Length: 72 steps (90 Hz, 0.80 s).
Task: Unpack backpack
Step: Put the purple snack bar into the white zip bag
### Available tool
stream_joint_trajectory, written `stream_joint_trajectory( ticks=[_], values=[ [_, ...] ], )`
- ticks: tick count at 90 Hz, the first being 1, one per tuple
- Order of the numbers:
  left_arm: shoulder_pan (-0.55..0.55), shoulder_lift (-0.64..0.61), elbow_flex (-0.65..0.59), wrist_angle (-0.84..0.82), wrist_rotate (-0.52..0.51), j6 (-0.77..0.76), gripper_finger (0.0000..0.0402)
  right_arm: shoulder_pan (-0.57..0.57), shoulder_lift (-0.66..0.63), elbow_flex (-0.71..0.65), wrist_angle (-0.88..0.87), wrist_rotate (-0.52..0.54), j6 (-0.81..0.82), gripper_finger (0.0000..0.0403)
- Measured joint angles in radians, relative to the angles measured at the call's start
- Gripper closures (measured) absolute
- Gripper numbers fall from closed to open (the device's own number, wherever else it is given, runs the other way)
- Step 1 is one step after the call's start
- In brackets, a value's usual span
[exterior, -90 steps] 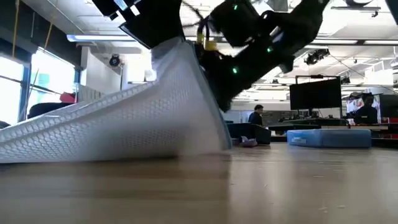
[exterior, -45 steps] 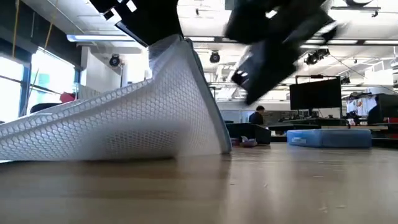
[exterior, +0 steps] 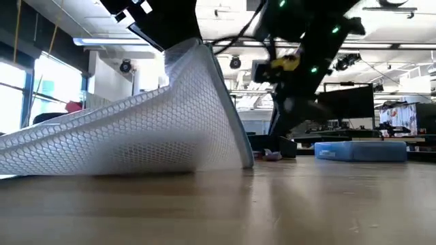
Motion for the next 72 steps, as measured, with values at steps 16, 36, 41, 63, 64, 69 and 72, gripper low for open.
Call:
stream_joint_trajectory(
  ticks=[16,36,41,63,64,69,72],
  values=[
    [0.0,0.0,0.0,0.001,0.001,0.0,0.0402,-0.096,-0.001,-0.021,-0.009,-0.043,0.022,0.0254],
    [0.0,0.0,0.0,0.004,0.003,0.0,0.0402,-0.148,-0.012,-0.227,0.23,-0.061,-0.031,0.0218],
    [0.001,0.0,0.0,0.004,0.003,0.0,0.0402,-0.153,-0.014,-0.273,0.323,-0.043,-0.053,0.0217],
    [0.004,0.0,0.0,0.005,0.003,0.0,0.0402,-0.146,-0.007,-0.347,0.551,0.045,-0.157,0.0228],
    [0.004,0.0,0.0,0.005,0.003,0.0,0.0402,-0.148,-0.007,-0.347,0.554,0.042,-0.162,0.0228],
    [0.004,0.0,0.0,0.006,0.003,0.0,0.0402,-0.15,-0.006,-0.348,0.569,0.032,-0.178,0.0231],
    [0.005,0.0,0.0,0.006,0.003,0.0,0.0402,-0.15,-0.006,-0.348,0.577,0.035,-0.18,0.0233]
  ],
)
